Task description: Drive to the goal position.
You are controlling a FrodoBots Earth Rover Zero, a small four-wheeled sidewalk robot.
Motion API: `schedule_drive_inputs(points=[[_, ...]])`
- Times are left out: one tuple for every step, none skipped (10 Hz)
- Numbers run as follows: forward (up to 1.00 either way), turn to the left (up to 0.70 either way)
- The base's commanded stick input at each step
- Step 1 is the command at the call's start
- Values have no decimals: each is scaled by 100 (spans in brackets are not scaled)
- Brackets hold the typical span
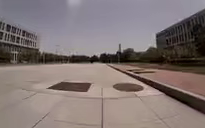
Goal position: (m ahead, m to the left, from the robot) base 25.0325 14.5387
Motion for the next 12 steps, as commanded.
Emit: schedule_drive_inputs(points=[[100,0],[100,0],[100,0],[100,0],[100,0],[100,0],[100,0],[100,0],[100,0],[100,0],[100,0],[100,0]])
